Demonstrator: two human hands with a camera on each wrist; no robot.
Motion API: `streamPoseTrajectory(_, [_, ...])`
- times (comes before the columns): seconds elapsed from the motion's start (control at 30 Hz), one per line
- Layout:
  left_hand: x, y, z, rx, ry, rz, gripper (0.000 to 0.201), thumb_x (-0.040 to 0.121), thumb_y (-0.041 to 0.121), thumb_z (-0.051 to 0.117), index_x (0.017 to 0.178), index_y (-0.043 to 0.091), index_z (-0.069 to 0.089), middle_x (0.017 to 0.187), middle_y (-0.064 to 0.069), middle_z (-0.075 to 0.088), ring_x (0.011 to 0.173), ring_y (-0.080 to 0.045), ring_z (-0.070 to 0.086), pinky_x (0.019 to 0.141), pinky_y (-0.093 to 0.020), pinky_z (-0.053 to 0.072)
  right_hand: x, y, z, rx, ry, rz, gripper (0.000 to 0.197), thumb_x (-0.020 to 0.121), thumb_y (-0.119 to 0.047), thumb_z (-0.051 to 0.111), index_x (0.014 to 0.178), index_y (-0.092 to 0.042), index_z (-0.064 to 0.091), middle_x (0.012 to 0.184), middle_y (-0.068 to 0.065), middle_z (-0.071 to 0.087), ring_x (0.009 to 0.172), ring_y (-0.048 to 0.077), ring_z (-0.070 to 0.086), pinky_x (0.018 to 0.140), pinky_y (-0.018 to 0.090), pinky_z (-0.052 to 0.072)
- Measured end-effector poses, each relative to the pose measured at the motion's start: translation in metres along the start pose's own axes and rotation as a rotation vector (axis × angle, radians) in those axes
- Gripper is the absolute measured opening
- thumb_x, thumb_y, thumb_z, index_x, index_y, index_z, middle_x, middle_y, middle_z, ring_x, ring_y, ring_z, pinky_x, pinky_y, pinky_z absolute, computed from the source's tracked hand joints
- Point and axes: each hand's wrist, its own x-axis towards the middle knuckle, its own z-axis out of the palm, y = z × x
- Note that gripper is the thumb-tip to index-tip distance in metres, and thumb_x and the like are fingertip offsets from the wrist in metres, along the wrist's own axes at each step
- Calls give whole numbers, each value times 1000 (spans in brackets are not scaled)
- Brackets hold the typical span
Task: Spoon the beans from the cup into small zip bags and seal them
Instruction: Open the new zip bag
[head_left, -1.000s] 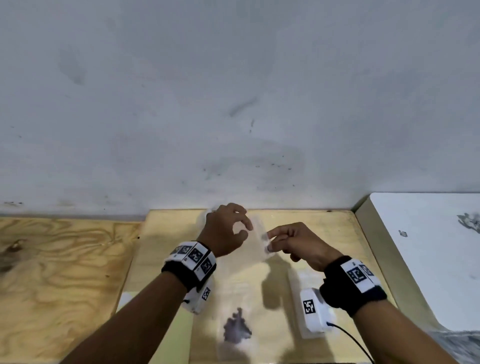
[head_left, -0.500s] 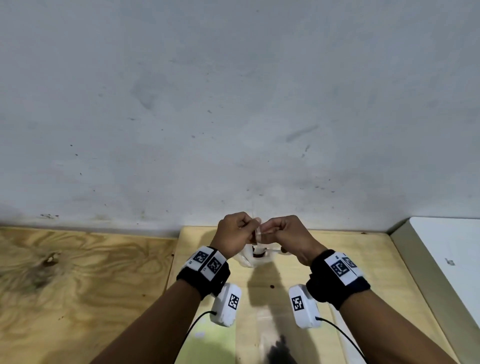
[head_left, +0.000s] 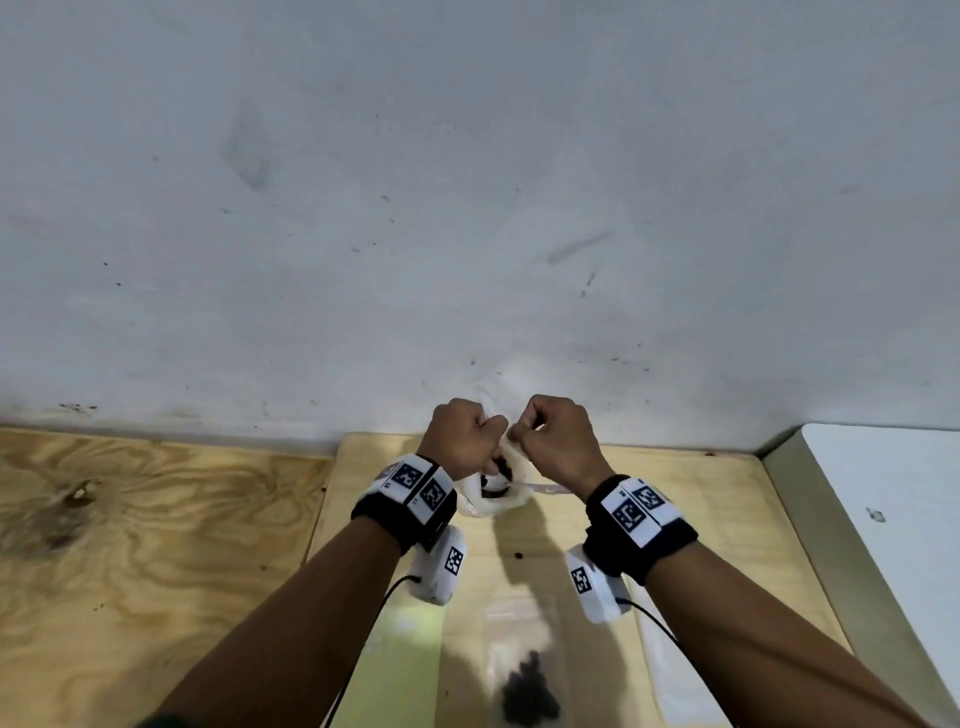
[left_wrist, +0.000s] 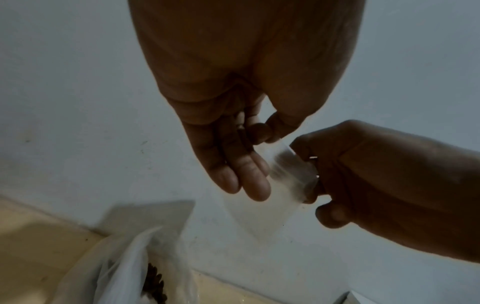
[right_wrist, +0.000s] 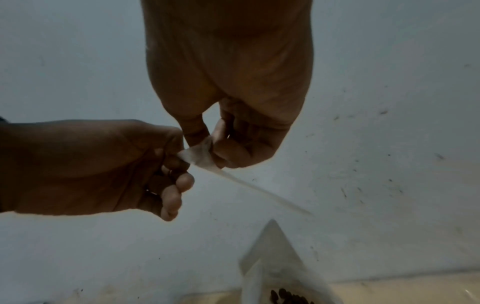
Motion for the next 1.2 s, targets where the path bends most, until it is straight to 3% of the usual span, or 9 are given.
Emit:
streamPoseTrajectory(0.23, [6,23,10,-11,18,-9,33,85,14,54,59,-7,55,61,-22,68,45,-29,65,52,-32,55,18,12,-21,-12,73,-55,18,78,-15,61,66,-17,48,63,2,57,62,30,65,52,39,54])
streamPoseTrajectory(0.37, [11,23,18,12,80,44,36,81,23,55,52,5,43,61,-23,65,46,-30,61,55,-36,53,18,16,-37,63,-76,-142,17,87,-1,57,78,-16,52,78,6,62,52,24,63,39,26,43])
streamPoseTrajectory(0.5, [15,15,24,117,159,264,24,71,36,70,67,19,54,66,3,56,60,-13,50,62,-31,44,22,18,-46,-8,-219,-138,28,85,8,52,80,-14,68,68,0,63,52,15,61,44,23,44])
streamPoseTrajectory(0.57, [15,11,23,286,211,358,59,56,55,72,105,25,57,105,8,58,91,-9,55,77,-30,44,26,17,-48,44,-248,-90,28,86,7,52,83,-15,70,75,1,66,54,16,63,43,25,44])
streamPoseTrajectory(0.67, [23,0,21,563,160,386,131,39,76,69,148,23,21,146,2,39,131,-18,41,99,-43,39,32,12,-51,136,-286,-55,34,84,9,52,84,-18,72,85,1,67,58,20,66,42,25,44])
streamPoseTrajectory(0.8, [32,-5,20,522,167,443,119,46,57,78,145,13,30,123,-6,53,108,-26,55,90,-41,48,37,6,-51,204,-331,-19,27,79,10,57,84,-11,73,77,2,61,59,19,59,43,24,47])
streamPoseTrajectory(0.97, [32,-8,11,635,165,511,114,44,49,80,143,15,34,116,-5,50,99,-23,52,89,-34,47,39,5,-46,219,-282,0,24,75,14,58,75,-7,70,71,8,61,54,22,57,43,29,53])
streamPoseTrajectory(1.1, [33,-12,12,673,191,480,116,45,48,79,146,19,29,113,-3,45,95,-23,49,84,-33,47,42,4,-38,164,-160,-63,33,83,11,53,82,-16,71,97,20,68,48,25,64,39,31,54])
streamPoseTrajectory(1.2, [31,-14,13,675,179,470,117,47,45,81,148,21,25,119,-3,43,100,-22,48,80,-32,49,44,4,-35,110,-253,-43,40,81,14,48,92,-16,74,104,15,68,43,25,64,40,29,52])
